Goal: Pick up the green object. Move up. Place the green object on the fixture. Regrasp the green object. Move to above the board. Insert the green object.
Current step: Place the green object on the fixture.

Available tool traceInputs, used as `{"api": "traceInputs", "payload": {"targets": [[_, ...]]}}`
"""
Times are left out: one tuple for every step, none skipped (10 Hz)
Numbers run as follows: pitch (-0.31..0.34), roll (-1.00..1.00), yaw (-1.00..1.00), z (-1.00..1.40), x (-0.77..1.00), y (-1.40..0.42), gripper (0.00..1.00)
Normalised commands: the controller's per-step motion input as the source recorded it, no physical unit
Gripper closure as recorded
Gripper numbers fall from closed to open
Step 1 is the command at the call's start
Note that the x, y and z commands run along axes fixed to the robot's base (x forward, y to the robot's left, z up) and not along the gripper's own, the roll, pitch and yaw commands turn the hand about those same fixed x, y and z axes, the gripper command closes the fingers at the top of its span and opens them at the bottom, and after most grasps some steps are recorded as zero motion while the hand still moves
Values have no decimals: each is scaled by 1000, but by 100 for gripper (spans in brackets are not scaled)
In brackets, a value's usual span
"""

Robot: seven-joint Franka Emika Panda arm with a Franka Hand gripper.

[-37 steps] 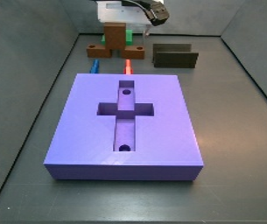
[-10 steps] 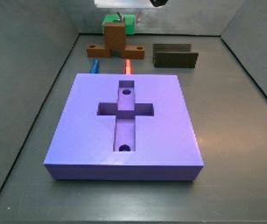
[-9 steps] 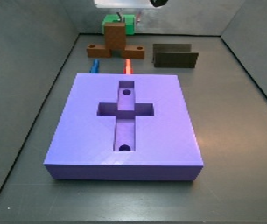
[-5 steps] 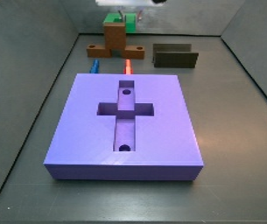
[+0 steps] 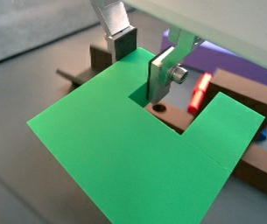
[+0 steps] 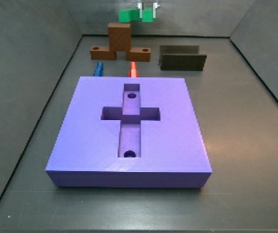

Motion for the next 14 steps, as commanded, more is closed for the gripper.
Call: {"api": "traceInputs", "payload": {"targets": [[0,-1000,-97,49,717,0,100],[0,-1000,-120,51,734,0,100],[0,-1000,-57,29,717,0,100],[0,-1000,0,11,717,0,100],[0,-1000,0,14,711,0,100],[0,-1000,-20,69,814,-49,100],[14,-846,-46,77,923,-117,100],[29,-860,-29,57,914,-106,100],[46,-849,0,51,900,-114,100],[86,-866,0,86,883,-134,100],[211,-920,0,223,820,-163,100],[274,-869,6,289,734,-203,100],[323,-820,49,329,709,-246,100],[411,-700,49,243,703,-23,100]]}}
